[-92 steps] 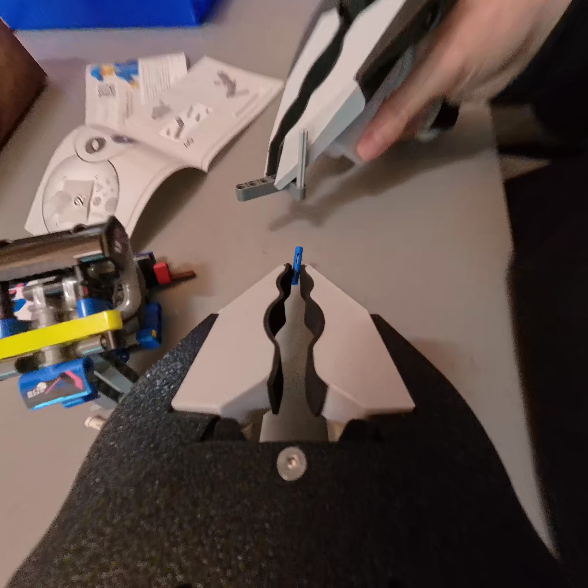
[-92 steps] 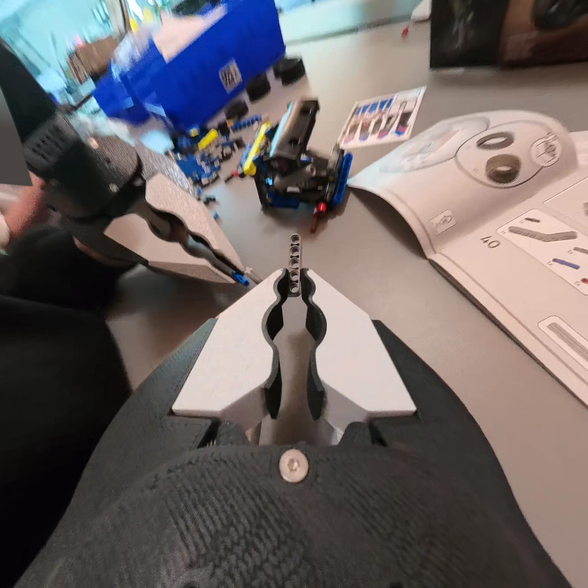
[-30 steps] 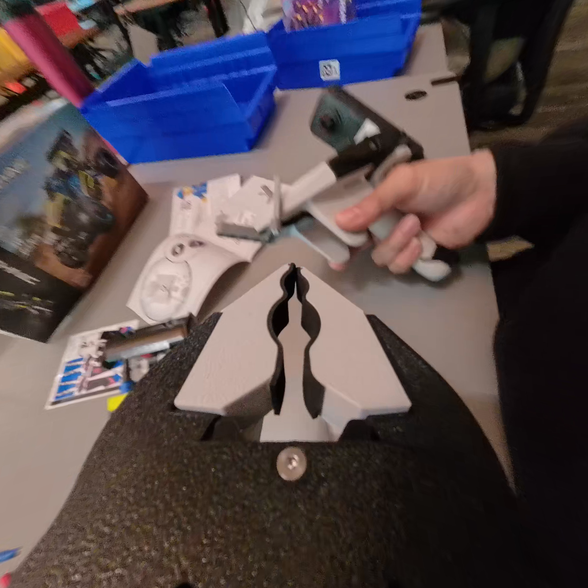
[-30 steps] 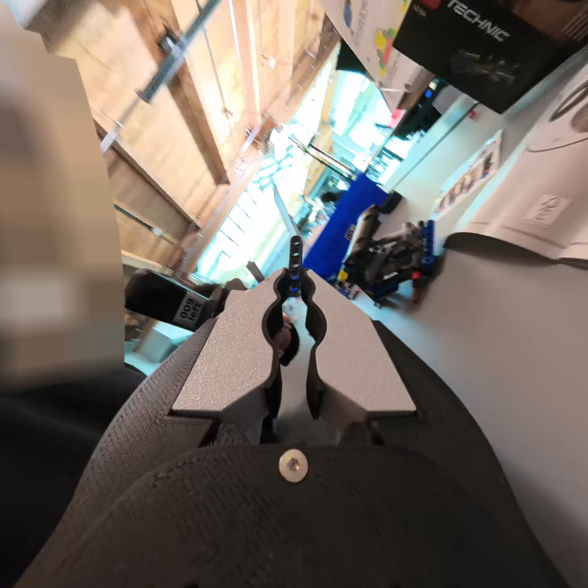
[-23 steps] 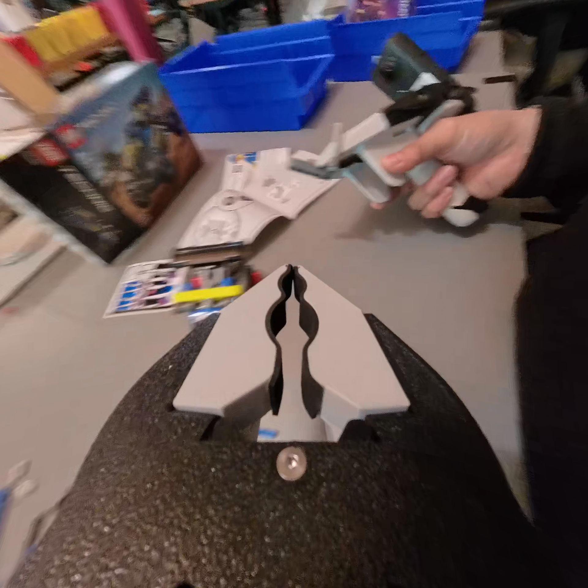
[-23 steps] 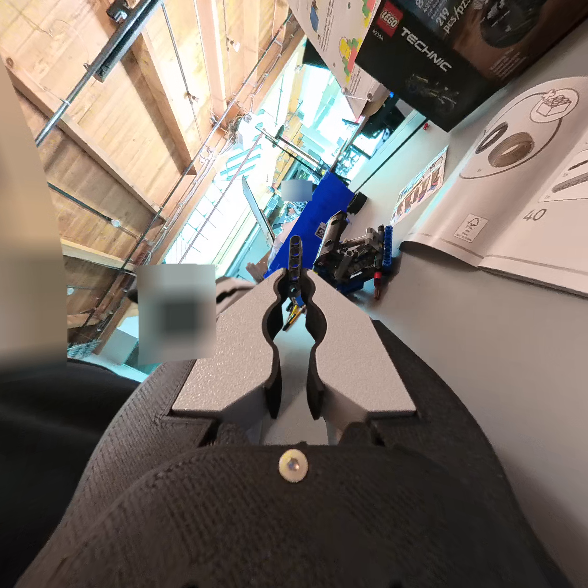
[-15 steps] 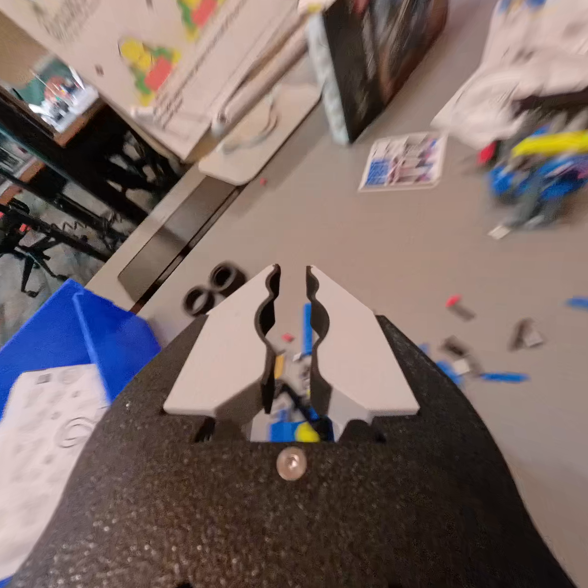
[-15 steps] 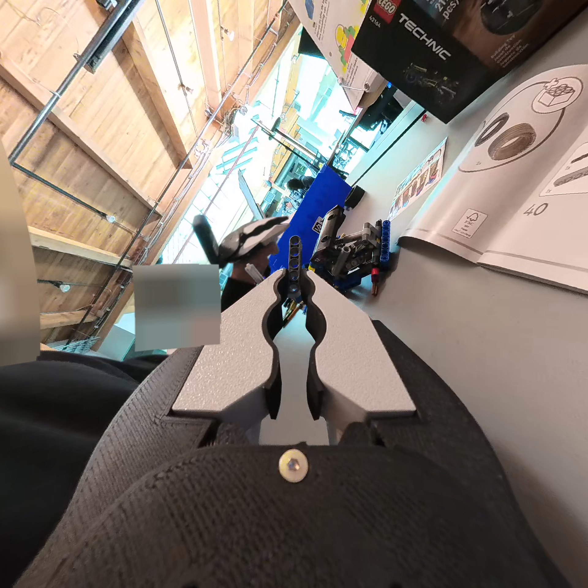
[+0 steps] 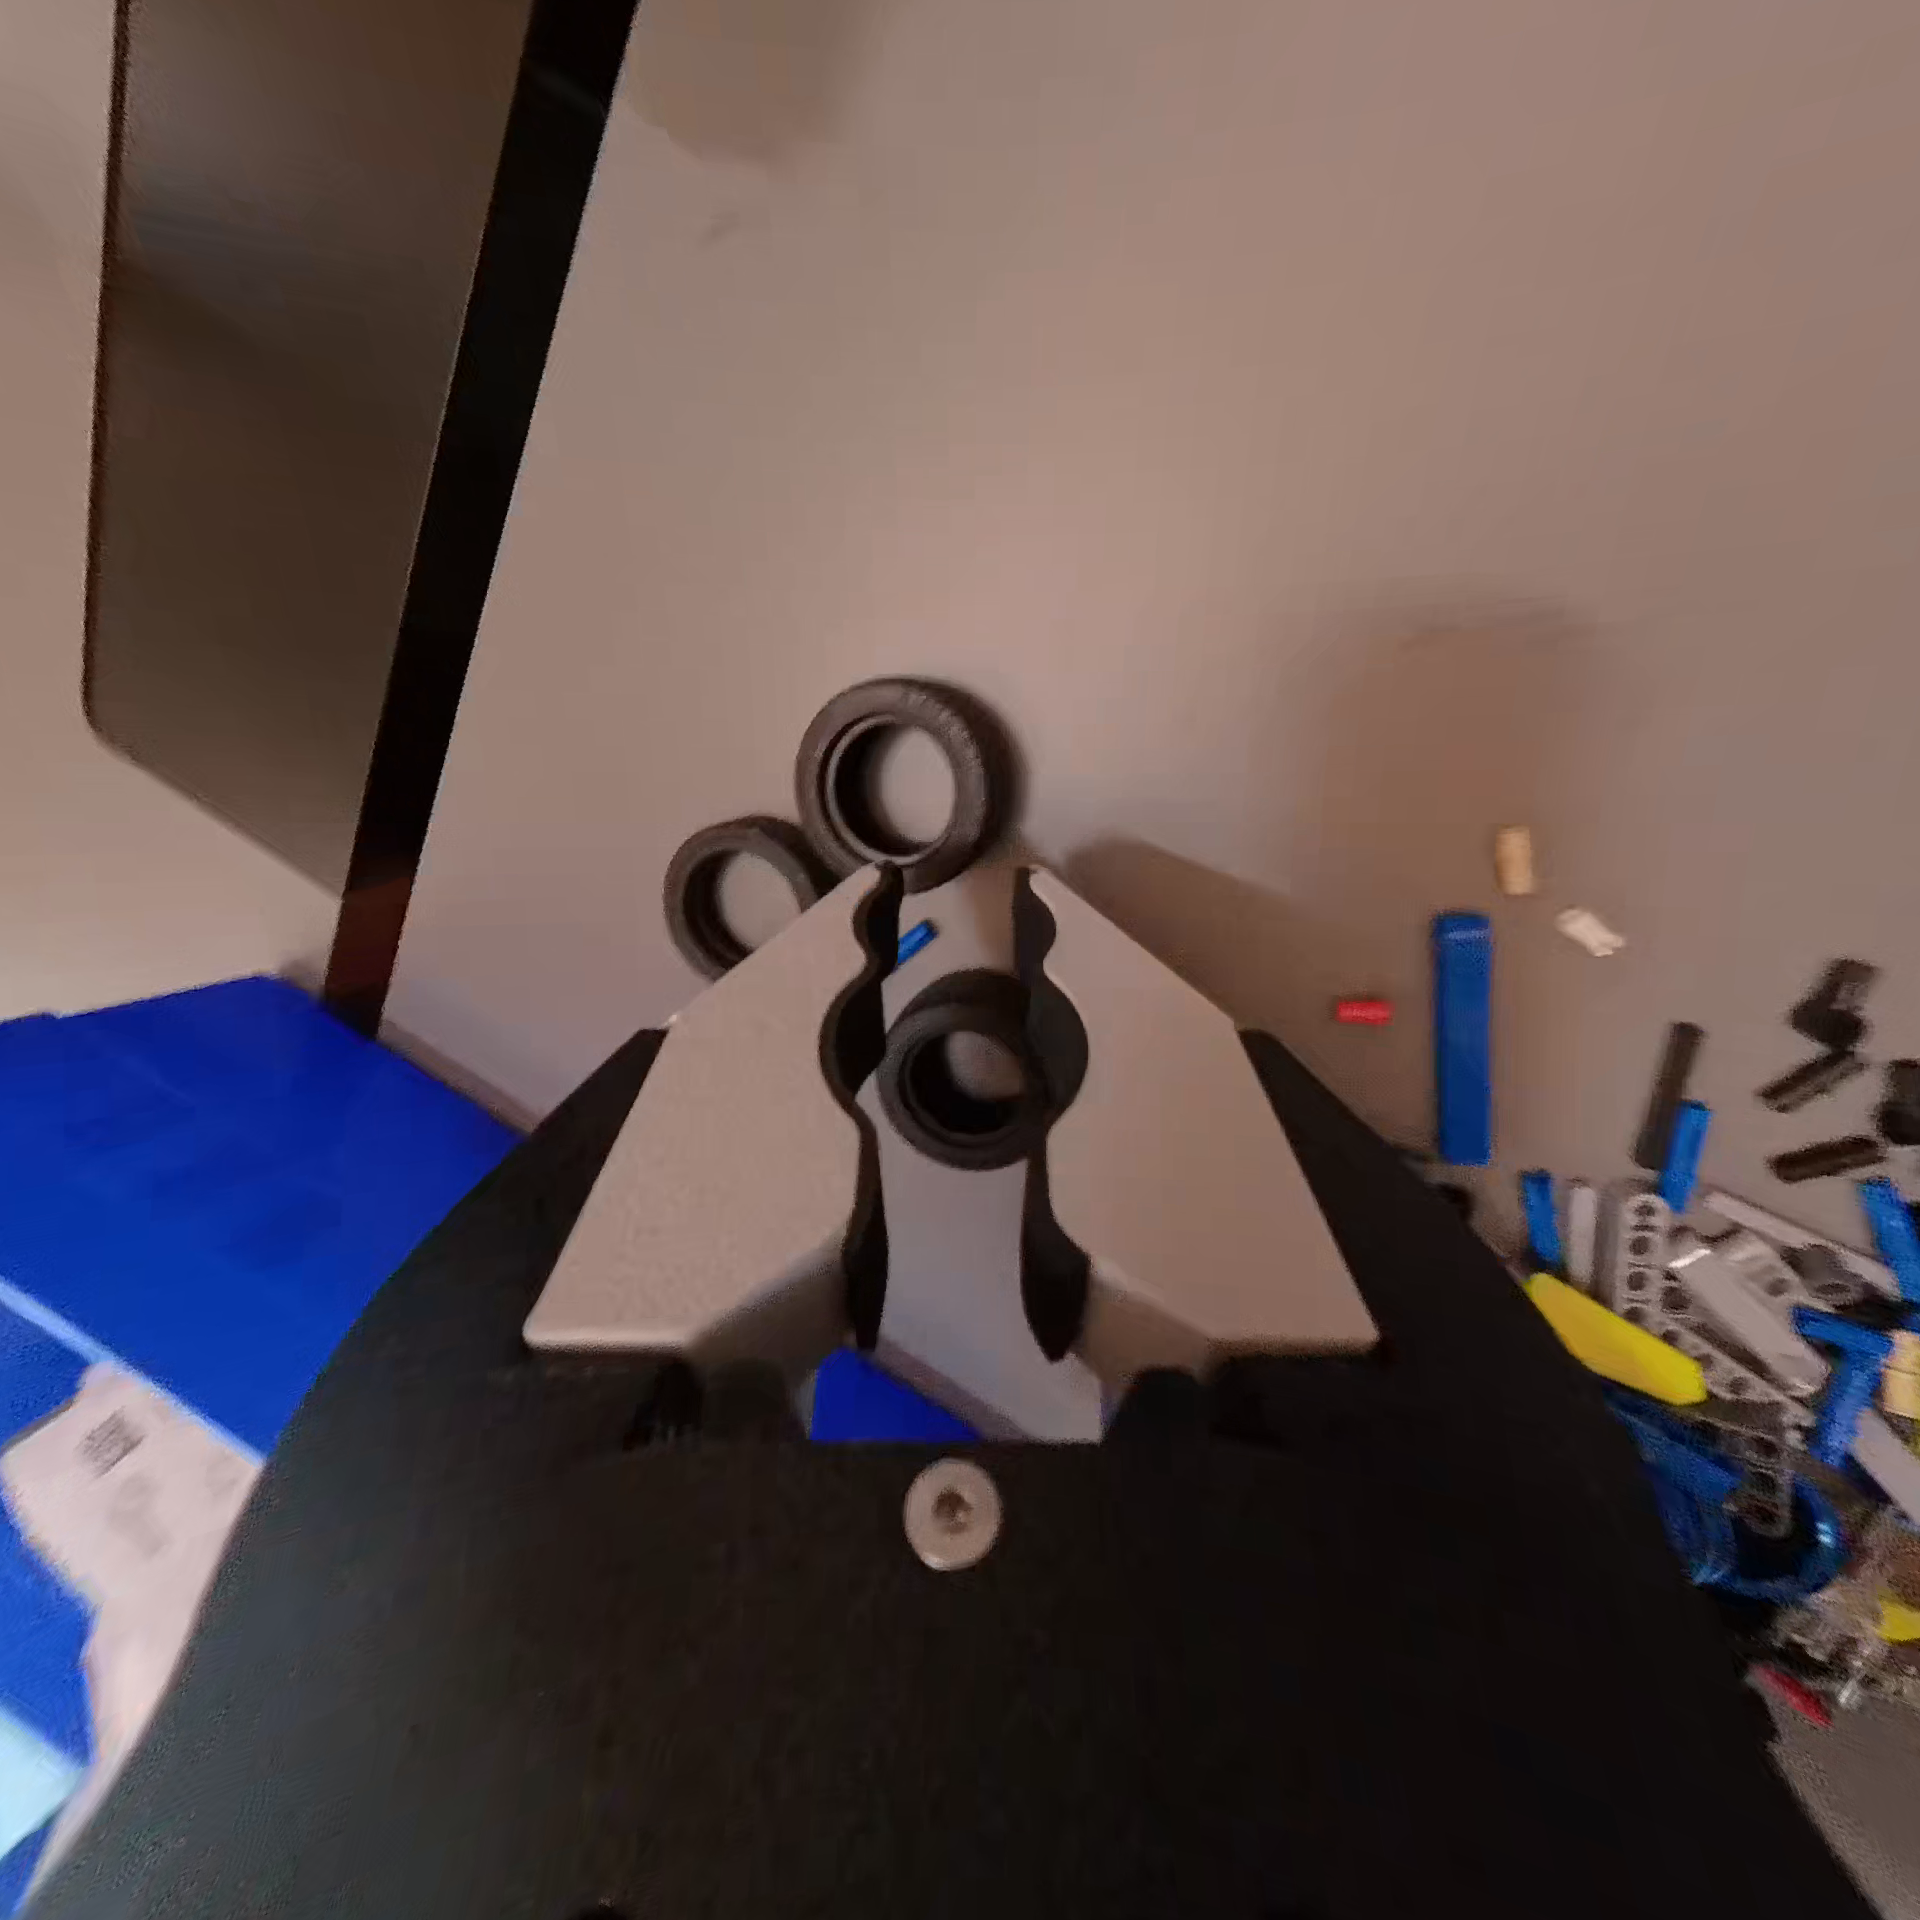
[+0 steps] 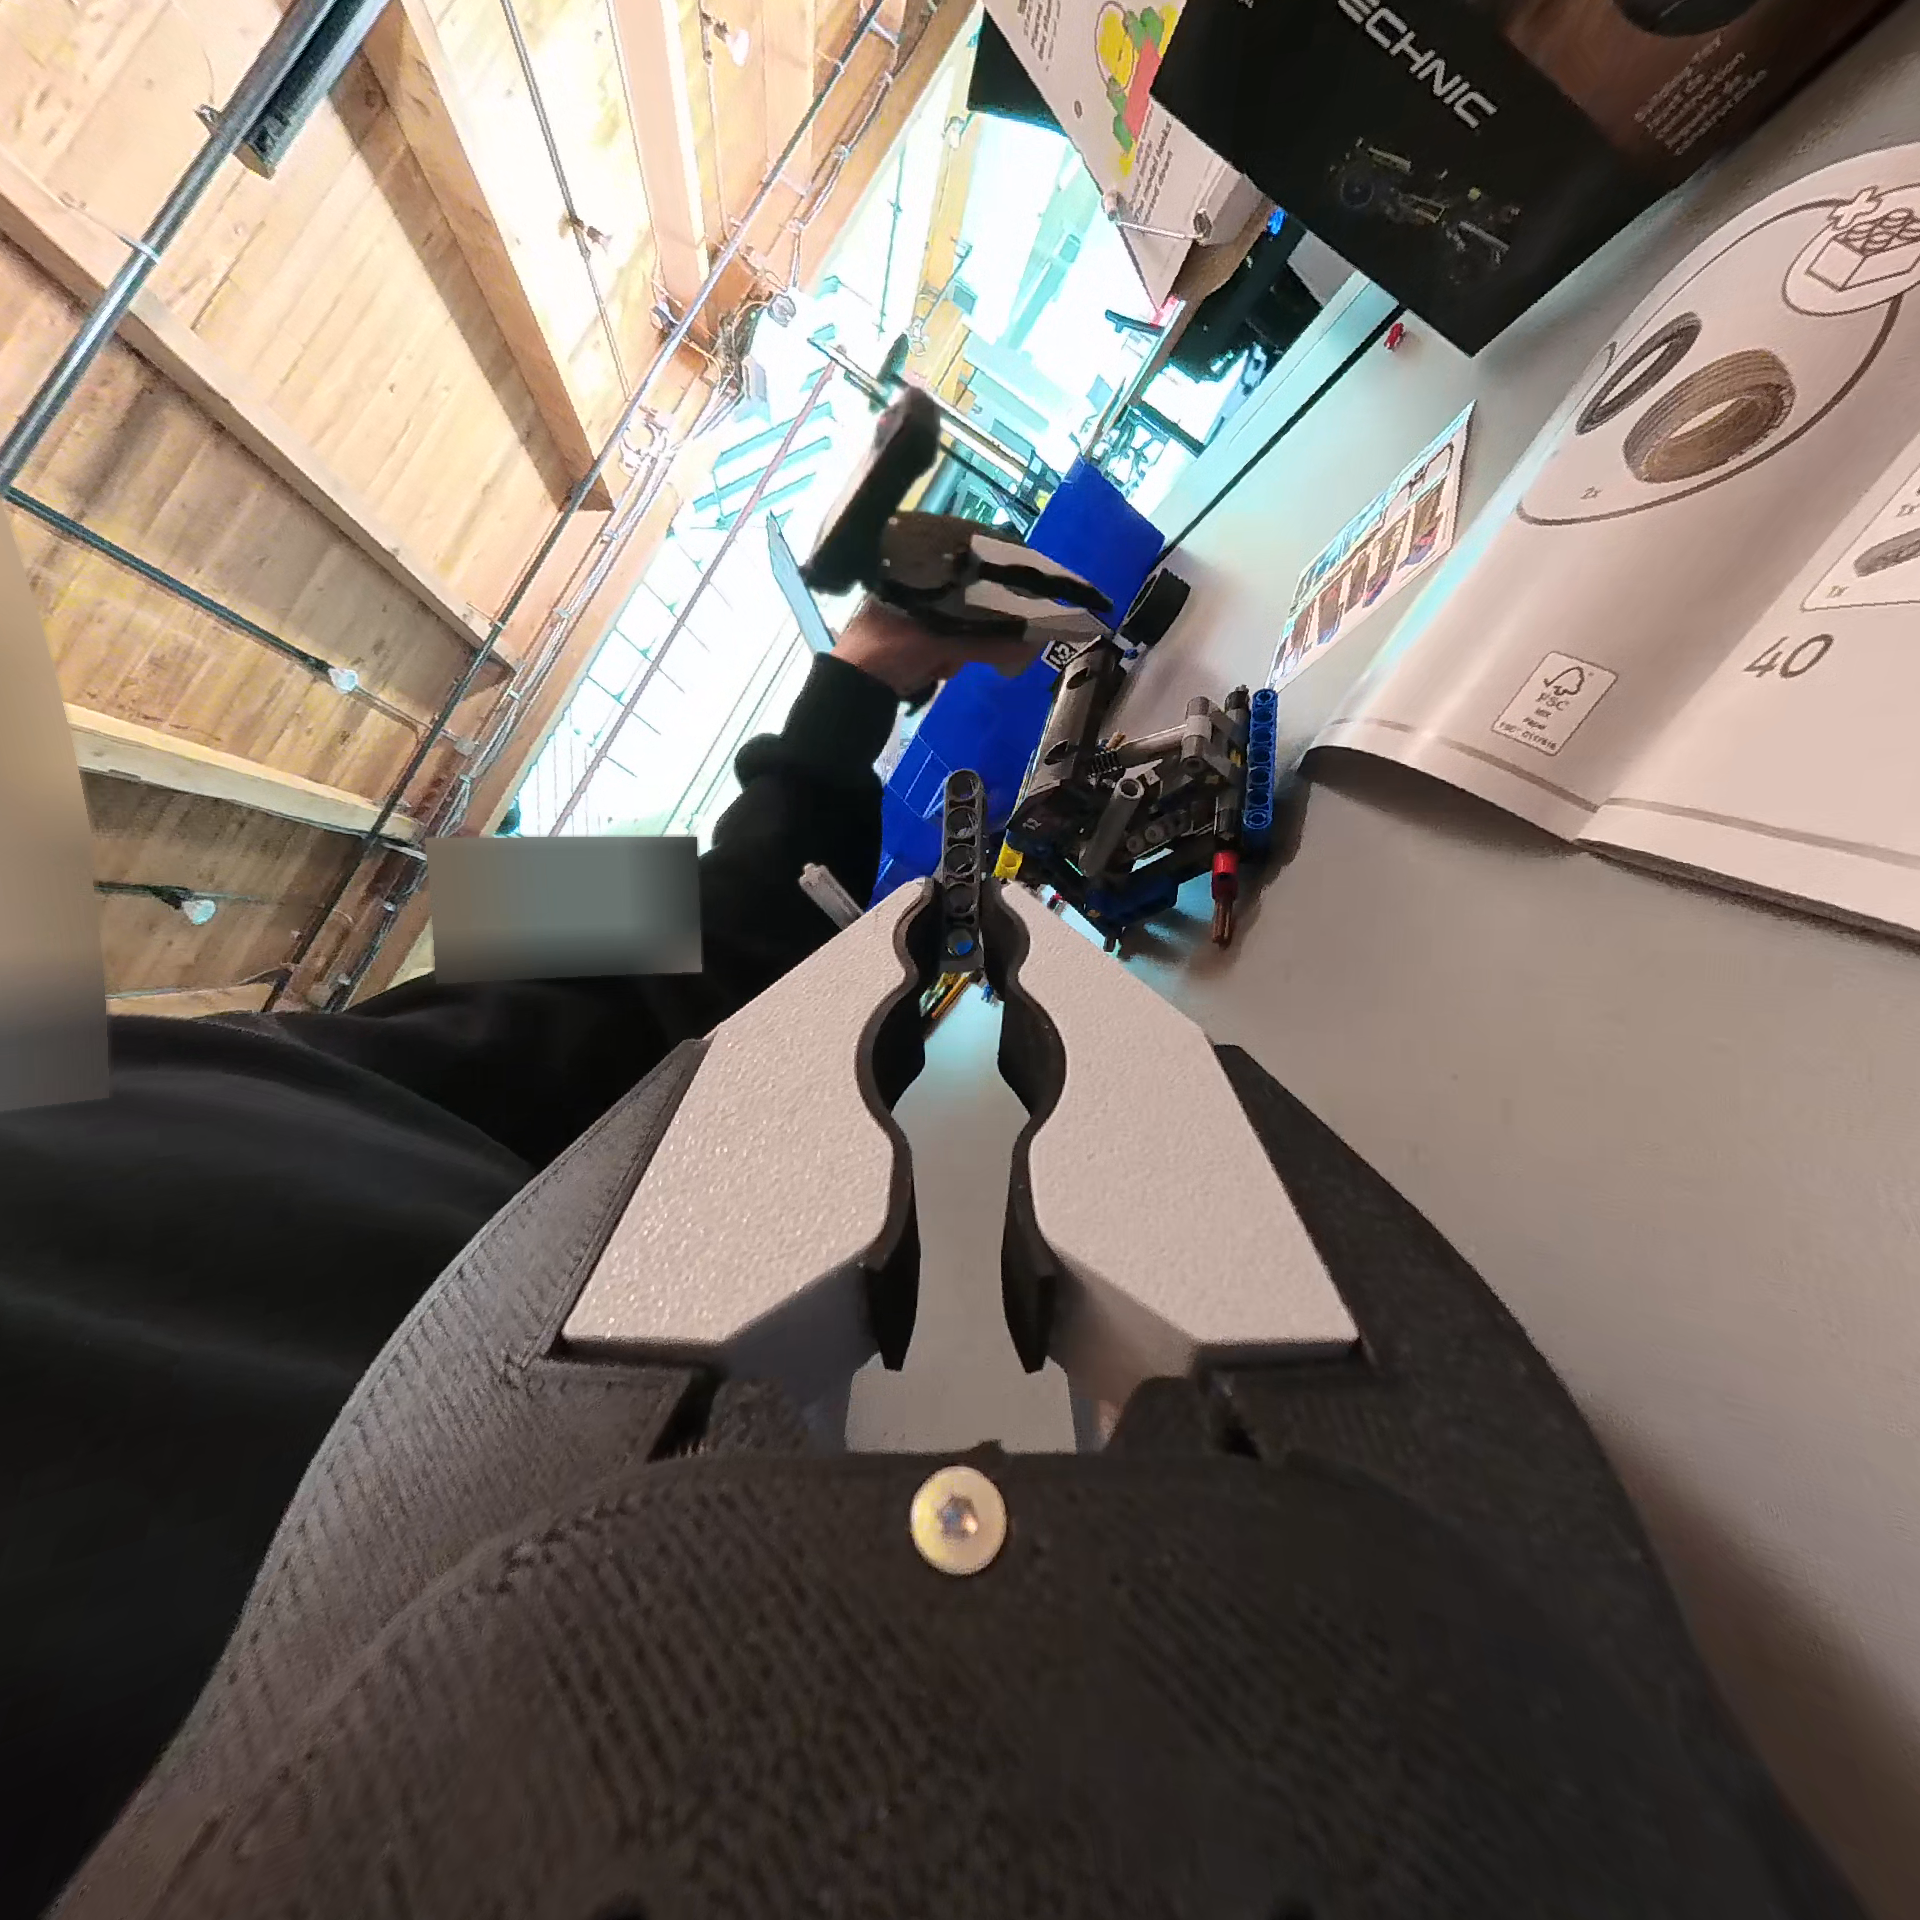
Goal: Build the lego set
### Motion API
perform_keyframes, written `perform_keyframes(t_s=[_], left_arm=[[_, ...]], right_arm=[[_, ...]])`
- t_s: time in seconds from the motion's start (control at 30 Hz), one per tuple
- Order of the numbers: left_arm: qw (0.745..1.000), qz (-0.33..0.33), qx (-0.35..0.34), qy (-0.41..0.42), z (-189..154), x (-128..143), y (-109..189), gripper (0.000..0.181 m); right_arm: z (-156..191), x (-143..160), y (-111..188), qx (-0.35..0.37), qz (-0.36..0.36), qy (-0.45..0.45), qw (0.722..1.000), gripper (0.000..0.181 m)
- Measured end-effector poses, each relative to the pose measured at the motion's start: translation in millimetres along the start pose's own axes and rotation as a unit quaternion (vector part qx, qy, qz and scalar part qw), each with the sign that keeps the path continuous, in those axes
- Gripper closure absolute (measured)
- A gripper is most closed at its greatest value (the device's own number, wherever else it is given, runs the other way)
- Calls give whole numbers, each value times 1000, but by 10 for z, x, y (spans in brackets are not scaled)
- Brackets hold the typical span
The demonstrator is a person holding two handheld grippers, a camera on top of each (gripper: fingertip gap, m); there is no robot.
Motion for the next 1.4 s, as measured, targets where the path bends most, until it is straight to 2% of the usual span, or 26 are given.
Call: perform_keyframes(t_s=[0.1, 0.2, 0.43, 0.63, 0.73, 0.83, 0.9, 1.0, 1.1, 1.2, 1.4], left_arm=[[996, 82, -28, -34, 42, 11, -104, 160], [992, 106, -33, -57, 90, 13, -176, 157], [993, 118, 14, 1, 177, 97, -240, 144], [994, 105, -7, 14, 173, 143, -230, 156], [997, 70, -10, 8, 74, 131, -142, 153], [999, -9, 1, -34, -294, 66, 240, 152], [987, -79, 47, -129, -801, 3, 504, 154], [933, -142, 143, -299, -1712, -55, 592, 154], [878, -154, 177, -417, -2359, -30, 445, 152], [857, -150, 209, -446, -2595, -29, 308, 160], [851, -127, 239, -450, -2594, -124, 129, 164]], right_arm=[[-3, 1, -2, -3, 3, -3, 1000, 175], [-6, 5, -10, -7, 8, -6, 1000, 175], [2, 13, -15, -10, 12, -1, 1000, 175], [10, 18, -13, -9, 11, 5, 1000, 175], [14, 21, -16, -7, 12, 8, 1000, 175], [17, 21, -14, -7, 11, 11, 1000, 175], [18, 24, -16, -7, 12, 11, 1000, 175], [15, 34, -35, 0, 20, 14, 1000, 175], [20, 52, -58, 5, 32, 21, 999, 175], [21, 49, -54, 3, 30, 19, 999, 175], [34, 57, -47, -1, 31, 25, 999, 175]])
Point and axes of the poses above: each gripper's, where its closed fingertips meet, y back along the fingers, x out of its underside, z = x × y across the jaws, the point moved 9 cm from there along y, back along the fingers, and after that the axes turned 6 degrees about x, right-handed, at the moved point
